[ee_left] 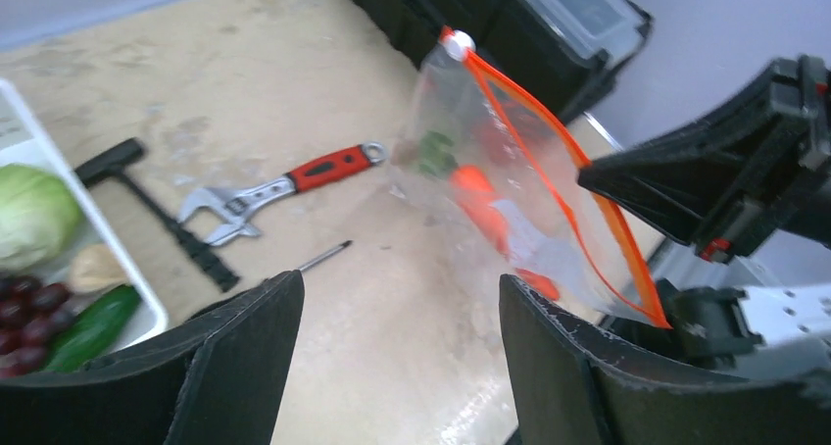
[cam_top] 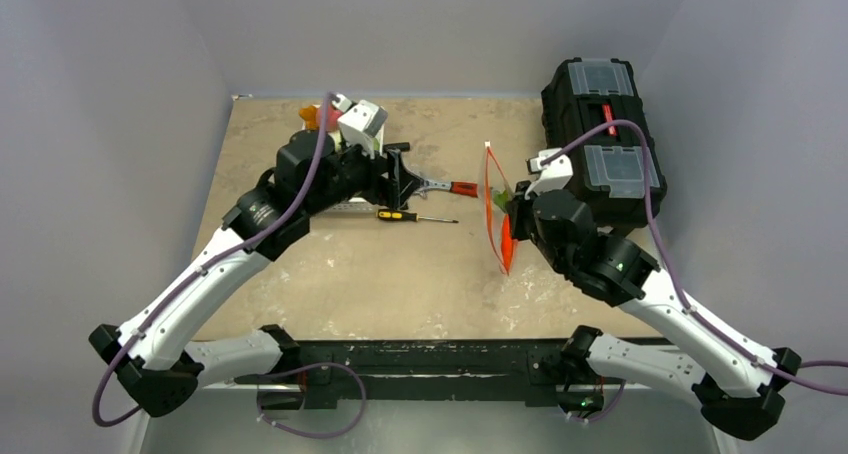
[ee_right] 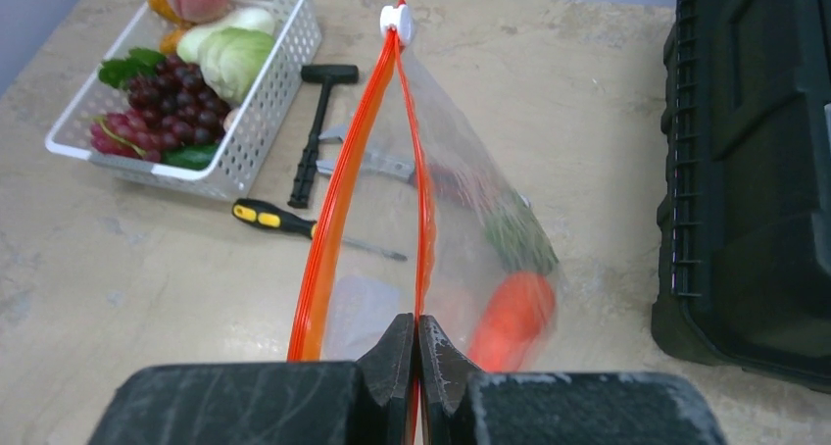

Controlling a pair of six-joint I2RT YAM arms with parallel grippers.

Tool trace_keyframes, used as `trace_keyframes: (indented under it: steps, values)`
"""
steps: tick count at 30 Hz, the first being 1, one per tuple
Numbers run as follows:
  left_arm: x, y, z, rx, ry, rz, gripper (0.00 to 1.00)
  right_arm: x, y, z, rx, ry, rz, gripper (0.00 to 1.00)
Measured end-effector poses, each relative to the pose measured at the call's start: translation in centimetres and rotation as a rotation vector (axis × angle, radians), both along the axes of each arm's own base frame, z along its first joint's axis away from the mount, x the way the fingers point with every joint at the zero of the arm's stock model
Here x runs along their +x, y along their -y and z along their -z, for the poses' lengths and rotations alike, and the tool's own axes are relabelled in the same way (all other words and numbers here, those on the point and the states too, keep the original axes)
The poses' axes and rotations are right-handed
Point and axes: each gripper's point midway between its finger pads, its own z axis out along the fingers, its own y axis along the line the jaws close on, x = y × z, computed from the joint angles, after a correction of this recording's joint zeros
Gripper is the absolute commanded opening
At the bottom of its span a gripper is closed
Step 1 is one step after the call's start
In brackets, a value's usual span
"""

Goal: Place the food in the zip-top bag and seal the zipper

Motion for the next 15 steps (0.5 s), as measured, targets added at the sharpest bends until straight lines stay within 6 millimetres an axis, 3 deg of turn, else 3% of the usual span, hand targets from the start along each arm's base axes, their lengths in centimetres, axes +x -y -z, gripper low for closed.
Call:
trace_keyframes:
  steps: [4,8,12,15]
  values:
    - [1.4,-3.3,1.3,0.002,0.007,-0.191,0.71,0.2,-0.3,2.8,-0.06,-0.02,-0.024,0.0]
    - [2.9,-8.0,6.6,0.008,-0.142,-0.444,0.77,0.0,-0.8,5.4,-0.099,-0.056,-0.062,0.0]
    - [3.7,-11.8,11.4,-0.025,-0.308,-0.685,0.83,0.0,-1.7,5.2,-0.077,-0.051,-0.095,0.0]
    - [4.5,-13.1,13.2,-0.074,-0.387,-0.822,0.82,-0.1,-2.1,4.9,-0.059,-0.043,-0.117,0.0]
